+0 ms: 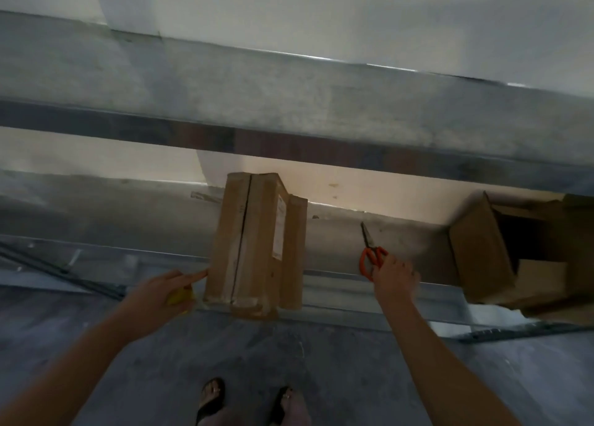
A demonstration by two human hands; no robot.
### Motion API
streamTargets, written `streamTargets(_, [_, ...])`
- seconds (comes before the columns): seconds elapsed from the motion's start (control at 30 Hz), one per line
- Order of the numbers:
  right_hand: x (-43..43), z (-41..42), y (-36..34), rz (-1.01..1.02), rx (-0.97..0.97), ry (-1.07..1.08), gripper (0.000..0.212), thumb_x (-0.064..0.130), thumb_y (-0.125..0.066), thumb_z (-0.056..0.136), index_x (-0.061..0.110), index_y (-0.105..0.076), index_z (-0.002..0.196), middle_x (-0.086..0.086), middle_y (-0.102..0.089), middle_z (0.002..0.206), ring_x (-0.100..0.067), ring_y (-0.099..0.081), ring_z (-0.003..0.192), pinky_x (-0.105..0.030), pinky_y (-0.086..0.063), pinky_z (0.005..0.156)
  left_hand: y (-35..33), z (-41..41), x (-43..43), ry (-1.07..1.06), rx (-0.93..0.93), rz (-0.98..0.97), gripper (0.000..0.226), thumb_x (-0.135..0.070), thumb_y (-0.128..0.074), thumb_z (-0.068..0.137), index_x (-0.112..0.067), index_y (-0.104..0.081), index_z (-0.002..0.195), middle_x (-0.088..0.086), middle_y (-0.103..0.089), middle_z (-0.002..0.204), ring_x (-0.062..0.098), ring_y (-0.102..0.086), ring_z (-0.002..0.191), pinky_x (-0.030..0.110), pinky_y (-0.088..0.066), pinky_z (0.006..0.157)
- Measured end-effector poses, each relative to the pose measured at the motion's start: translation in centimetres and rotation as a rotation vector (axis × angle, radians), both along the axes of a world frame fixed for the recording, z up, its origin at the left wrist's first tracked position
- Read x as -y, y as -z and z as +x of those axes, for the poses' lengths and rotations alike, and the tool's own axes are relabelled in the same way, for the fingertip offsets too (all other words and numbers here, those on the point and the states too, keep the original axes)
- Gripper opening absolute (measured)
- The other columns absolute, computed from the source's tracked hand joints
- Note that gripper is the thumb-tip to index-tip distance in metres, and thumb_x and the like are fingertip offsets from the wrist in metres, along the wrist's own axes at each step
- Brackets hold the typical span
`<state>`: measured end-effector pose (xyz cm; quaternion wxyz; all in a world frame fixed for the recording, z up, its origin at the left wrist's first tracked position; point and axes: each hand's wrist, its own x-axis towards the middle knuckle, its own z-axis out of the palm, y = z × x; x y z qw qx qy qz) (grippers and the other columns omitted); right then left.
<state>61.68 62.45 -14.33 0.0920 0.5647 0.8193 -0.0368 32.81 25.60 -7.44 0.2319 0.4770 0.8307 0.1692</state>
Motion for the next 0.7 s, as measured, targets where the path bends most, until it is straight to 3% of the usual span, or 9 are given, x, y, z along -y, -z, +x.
streamTargets(0.13, [0.8,-0.2,-0.5,-0.024,-0.029,0.047,0.033,0.036,-0.039,0.103,0.011,-0.055,0.118,-0.01,-0.064,0.119,-0.027,-0.06,0.109,-0.036,-0.044,0.089,0.0,-0.2,0.3,0.002,-0.001,0.002,0.061,-0.038,-0.063,0.09,-0.061,-0.028,0.136,-0.016,-0.054,0.099,-0.001,-0.054,0.089,0.022,-0.045,0.079])
streamTargets(0.3, [6.0,1.7,-3.5,-0.182,-0.252,0.119,0.034,0.043,-0.039,0.102,0.015,-0.047,0.119,-0.012,-0.068,0.096,-0.031,-0.065,0.085,-0.036,-0.049,0.076,-0.4,-0.7,0.0,0.056,0.024,-0.001,0.063,-0.035,-0.061,0.091,-0.055,-0.025,0.14,-0.015,-0.053,0.1,-0.001,-0.053,0.09,0.022,-0.045,0.082])
streamTargets(0.37, [9.7,2.8,-4.8,-0.224,-0.368,0.139,0.031,0.042,-0.043,0.101,0.019,-0.047,0.121,-0.011,-0.069,0.098,-0.033,-0.067,0.088,-0.036,-0.048,0.074,-0.3,-1.0,0.0,0.087,0.048,-0.002,0.063,-0.035,-0.061,0.092,-0.053,-0.025,0.14,-0.014,-0.053,0.103,0.002,-0.054,0.094,0.023,-0.044,0.086])
streamTargets(0.5, [19.0,4.1,-6.8,-0.201,-0.586,0.179,0.025,0.039,-0.056,0.096,0.025,-0.051,0.116,-0.001,-0.07,0.094,-0.025,-0.069,0.084,-0.034,-0.05,0.069,-0.1,-2.2,0.2,0.179,0.074,0.002,0.062,-0.037,-0.059,0.093,-0.051,-0.024,0.142,-0.011,-0.053,0.11,0.006,-0.053,0.102,0.024,-0.042,0.091])
streamTargets(0.6, [26.7,3.2,-7.3,-0.217,-0.773,0.265,0.018,0.039,-0.063,0.09,0.039,-0.051,0.104,0.013,-0.069,0.082,-0.006,-0.067,0.071,-0.028,-0.053,0.061,0.2,-3.1,0.1,0.229,0.133,0.02,0.068,-0.033,-0.06,0.093,-0.05,-0.018,0.143,-0.005,-0.055,0.111,0.012,-0.055,0.104,0.033,-0.044,0.096])
streamTargets(0.7, [33.3,1.2,-6.3,-0.241,-0.942,0.268,0.035,0.016,-0.073,0.083,0.041,-0.053,0.097,0.024,-0.069,0.084,-0.004,-0.067,0.071,-0.032,-0.055,0.063,0.5,-3.7,-0.1,0.274,0.175,0.057,0.07,-0.032,-0.062,0.091,-0.052,-0.019,0.142,-0.001,-0.056,0.117,0.016,-0.056,0.106,0.035,-0.045,0.097])
